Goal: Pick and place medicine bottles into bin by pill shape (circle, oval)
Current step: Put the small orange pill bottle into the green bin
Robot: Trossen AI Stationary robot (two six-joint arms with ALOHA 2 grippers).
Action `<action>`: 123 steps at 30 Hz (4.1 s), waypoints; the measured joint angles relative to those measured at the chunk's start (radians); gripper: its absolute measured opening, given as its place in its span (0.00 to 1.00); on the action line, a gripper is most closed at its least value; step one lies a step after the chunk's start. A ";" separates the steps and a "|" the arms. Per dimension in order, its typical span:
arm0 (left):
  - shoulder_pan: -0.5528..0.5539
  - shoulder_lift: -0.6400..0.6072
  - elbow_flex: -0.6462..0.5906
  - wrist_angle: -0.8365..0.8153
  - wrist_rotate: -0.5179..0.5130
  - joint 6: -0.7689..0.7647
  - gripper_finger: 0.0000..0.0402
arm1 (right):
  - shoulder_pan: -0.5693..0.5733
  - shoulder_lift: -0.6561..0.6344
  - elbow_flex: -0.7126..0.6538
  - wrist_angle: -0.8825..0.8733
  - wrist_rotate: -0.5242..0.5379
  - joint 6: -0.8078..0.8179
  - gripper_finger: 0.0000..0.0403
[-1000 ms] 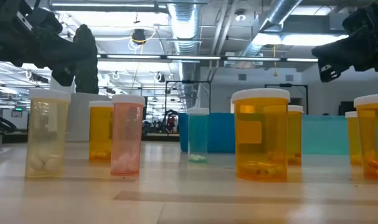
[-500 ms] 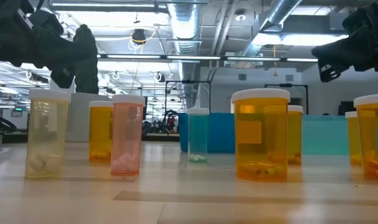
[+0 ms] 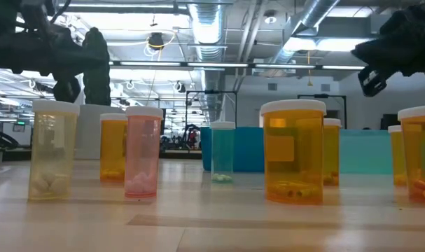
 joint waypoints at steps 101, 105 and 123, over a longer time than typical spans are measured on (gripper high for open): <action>-0.002 0.699 0.805 -0.073 -0.153 0.196 0.62 | 0.551 0.716 0.976 -1.063 0.435 0.227 0.59; -0.002 0.722 0.805 -0.070 -0.152 0.187 0.62 | 0.668 0.707 0.857 -1.057 0.537 0.379 0.60; -0.002 0.740 0.806 -0.024 -0.143 0.208 0.62 | 0.762 0.969 0.595 -0.660 0.587 0.294 0.60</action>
